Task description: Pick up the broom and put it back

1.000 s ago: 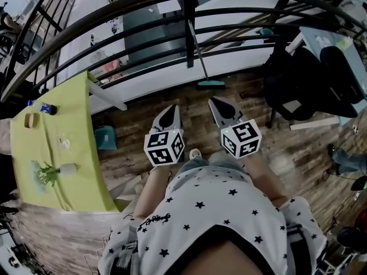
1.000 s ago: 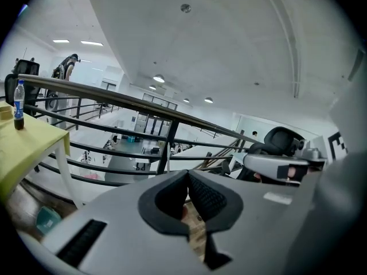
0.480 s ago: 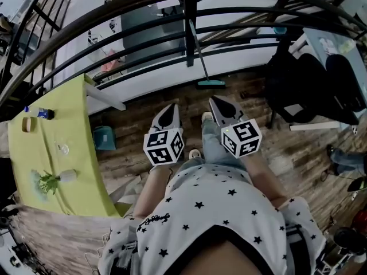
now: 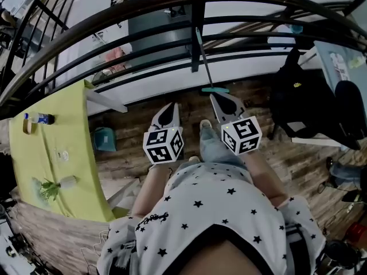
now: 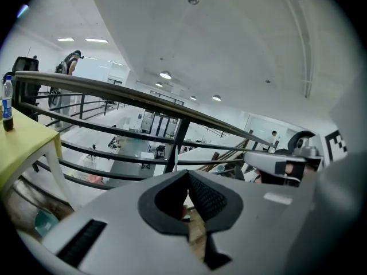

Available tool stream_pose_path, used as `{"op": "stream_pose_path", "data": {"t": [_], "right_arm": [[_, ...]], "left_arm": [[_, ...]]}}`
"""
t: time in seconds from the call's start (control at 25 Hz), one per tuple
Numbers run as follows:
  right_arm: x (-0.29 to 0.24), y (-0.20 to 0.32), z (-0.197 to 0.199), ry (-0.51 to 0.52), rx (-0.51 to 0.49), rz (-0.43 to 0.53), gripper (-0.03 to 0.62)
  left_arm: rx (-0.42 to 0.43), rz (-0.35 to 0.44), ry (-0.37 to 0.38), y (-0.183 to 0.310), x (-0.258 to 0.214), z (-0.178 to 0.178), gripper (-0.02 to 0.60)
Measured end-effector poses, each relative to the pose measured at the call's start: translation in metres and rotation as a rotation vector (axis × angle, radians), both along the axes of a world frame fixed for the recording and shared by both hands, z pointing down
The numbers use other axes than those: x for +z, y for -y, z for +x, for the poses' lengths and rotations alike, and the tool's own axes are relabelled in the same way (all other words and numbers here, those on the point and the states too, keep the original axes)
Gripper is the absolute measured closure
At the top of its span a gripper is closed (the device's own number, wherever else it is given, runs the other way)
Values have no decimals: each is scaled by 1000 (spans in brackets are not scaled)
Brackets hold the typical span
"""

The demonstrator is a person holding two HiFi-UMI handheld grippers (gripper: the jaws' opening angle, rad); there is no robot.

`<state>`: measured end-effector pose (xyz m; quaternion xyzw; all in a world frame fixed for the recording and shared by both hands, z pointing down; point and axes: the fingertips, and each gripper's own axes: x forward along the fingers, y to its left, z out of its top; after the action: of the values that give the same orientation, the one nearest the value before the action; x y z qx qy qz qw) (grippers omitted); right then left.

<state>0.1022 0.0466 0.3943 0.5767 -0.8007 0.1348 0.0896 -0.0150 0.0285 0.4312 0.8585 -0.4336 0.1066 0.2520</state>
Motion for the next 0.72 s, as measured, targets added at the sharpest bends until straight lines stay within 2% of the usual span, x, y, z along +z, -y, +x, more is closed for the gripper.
{"op": "stream_pose_path", "data": {"t": [0.32, 0.72], "right_arm": [[-1, 66, 38, 2, -27, -3, 600], [20, 145, 74, 3, -86, -43, 600]], "left_arm": [[-32, -10, 7, 58, 0, 33, 571], [-109, -47, 6, 125, 12, 64, 571]]}}
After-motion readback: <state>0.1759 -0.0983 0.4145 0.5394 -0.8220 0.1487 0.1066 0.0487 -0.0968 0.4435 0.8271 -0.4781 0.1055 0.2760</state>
